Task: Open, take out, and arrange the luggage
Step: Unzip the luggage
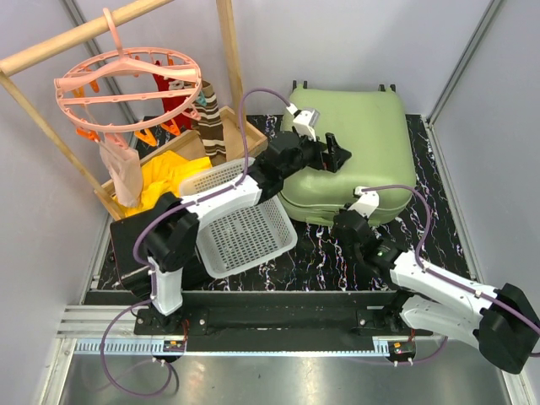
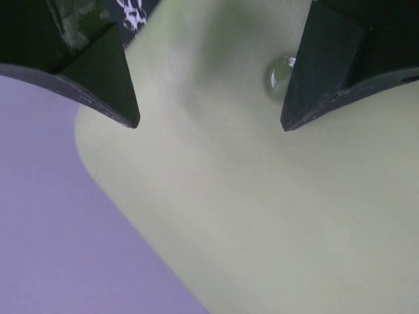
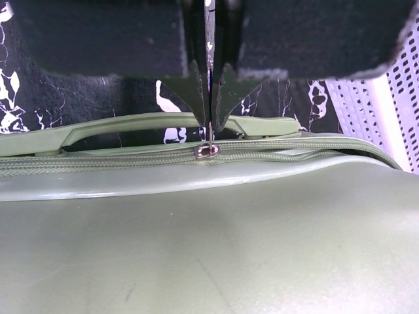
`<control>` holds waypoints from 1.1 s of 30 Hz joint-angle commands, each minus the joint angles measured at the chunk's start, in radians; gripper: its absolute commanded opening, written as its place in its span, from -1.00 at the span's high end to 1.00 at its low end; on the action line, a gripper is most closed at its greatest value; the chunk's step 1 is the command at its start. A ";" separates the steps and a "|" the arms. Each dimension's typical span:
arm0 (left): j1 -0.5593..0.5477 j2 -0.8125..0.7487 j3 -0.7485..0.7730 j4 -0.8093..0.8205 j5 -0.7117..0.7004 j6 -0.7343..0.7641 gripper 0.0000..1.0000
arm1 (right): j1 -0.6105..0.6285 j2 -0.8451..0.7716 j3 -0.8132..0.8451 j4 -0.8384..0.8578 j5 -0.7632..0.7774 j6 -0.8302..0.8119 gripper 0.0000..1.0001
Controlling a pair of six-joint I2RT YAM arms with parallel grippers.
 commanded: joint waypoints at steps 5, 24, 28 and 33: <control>0.035 0.105 -0.134 0.102 0.061 -0.130 -0.98 | 0.015 -0.113 -0.017 -0.176 0.078 0.076 1.00; 0.057 0.149 -0.192 0.065 0.029 -0.130 -0.98 | -0.293 -0.121 0.079 -0.314 -0.037 0.010 1.00; 0.055 0.151 -0.188 0.056 0.029 -0.123 -0.98 | -0.295 -0.114 0.135 -0.387 -0.002 -0.019 1.00; 0.055 0.129 -0.177 0.056 0.034 -0.091 -0.98 | -0.295 -0.109 0.182 -0.466 0.048 -0.050 1.00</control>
